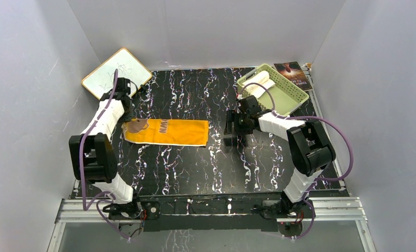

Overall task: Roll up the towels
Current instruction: Fold the towel at the center of the board.

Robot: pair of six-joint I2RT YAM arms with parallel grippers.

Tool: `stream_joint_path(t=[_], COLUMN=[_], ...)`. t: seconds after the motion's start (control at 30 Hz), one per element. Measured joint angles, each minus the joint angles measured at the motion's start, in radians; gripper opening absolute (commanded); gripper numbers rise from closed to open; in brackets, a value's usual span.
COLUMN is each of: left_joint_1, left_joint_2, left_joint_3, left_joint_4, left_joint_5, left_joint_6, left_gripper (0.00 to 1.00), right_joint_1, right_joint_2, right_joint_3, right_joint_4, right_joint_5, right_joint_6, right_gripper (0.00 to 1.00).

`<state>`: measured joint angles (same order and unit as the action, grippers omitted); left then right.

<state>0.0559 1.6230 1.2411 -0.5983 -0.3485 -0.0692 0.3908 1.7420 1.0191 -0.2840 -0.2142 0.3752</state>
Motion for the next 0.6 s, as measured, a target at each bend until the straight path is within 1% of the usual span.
stream_joint_path(t=[0.17, 0.3, 0.4, 0.5, 0.6], left_joint_1=[-0.067, -0.193, -0.312, -0.407, -0.483], left_joint_2=[0.010, 0.055, 0.137, 0.240, 0.323], left_joint_3=[0.108, 0.238, 0.344, 0.441, 0.504], left_joint_4=[-0.065, -0.119, -0.178, -0.235, -0.294], left_joint_5=[0.021, 0.107, 0.177, 0.225, 0.267], left_joint_6=[-0.006, -0.048, -0.074, -0.091, -0.099], left_gripper=[0.00, 0.00, 0.00, 0.00, 0.00], right_joint_1=[0.000, 0.000, 0.000, 0.000, 0.000], right_joint_2=[-0.002, -0.002, -0.002, -0.002, -0.004], right_joint_3=[0.000, 0.000, 0.001, 0.003, 0.006], right_joint_4=[-0.005, -0.005, -0.007, -0.013, -0.025], right_joint_5=[0.014, 0.014, 0.014, 0.014, 0.031], right_joint_6=[-0.007, -0.010, -0.011, -0.018, -0.031], right_gripper=[0.69, 0.69, 0.71, 0.72, 0.72])
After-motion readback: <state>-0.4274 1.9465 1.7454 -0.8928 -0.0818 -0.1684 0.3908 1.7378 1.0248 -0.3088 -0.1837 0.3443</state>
